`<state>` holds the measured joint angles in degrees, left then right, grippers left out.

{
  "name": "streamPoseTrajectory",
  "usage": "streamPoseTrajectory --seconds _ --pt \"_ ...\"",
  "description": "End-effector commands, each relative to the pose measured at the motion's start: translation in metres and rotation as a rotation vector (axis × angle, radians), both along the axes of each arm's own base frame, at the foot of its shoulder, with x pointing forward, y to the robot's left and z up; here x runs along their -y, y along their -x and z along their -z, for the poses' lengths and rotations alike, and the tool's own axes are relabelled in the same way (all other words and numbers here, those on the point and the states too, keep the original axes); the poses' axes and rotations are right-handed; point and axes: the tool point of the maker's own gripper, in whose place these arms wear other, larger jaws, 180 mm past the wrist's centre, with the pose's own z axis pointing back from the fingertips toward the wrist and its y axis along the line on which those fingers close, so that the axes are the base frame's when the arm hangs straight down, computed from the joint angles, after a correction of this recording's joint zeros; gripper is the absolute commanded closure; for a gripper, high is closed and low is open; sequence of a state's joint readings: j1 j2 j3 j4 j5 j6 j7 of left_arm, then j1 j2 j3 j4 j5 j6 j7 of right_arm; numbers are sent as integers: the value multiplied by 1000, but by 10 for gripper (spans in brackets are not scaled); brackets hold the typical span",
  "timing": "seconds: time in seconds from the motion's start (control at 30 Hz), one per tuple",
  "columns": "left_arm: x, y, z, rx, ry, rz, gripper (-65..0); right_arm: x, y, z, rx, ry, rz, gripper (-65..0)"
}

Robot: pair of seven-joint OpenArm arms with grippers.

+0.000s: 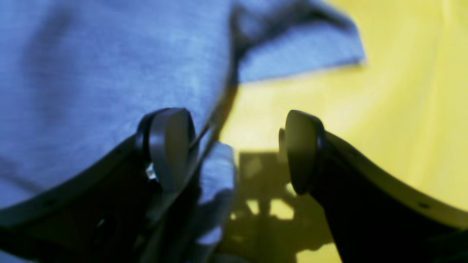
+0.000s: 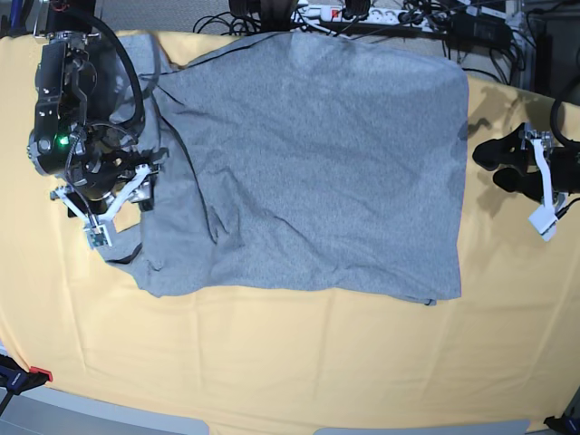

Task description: Layout the t-shirt on the table in an organized manner, then fold the t-shirt properly

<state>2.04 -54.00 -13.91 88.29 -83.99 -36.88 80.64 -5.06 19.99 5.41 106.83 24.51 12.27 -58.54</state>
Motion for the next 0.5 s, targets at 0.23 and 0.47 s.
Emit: streamPoseTrajectory --seconds 0.23,0.47 --pt "-4 -8 -15 44 -4 0 -458 -46 9 -8 13 -240 -208 -417" --pt "-4 -8 -15 44 -4 0 -458 -82 14 -17 51 -353 -323 -417"
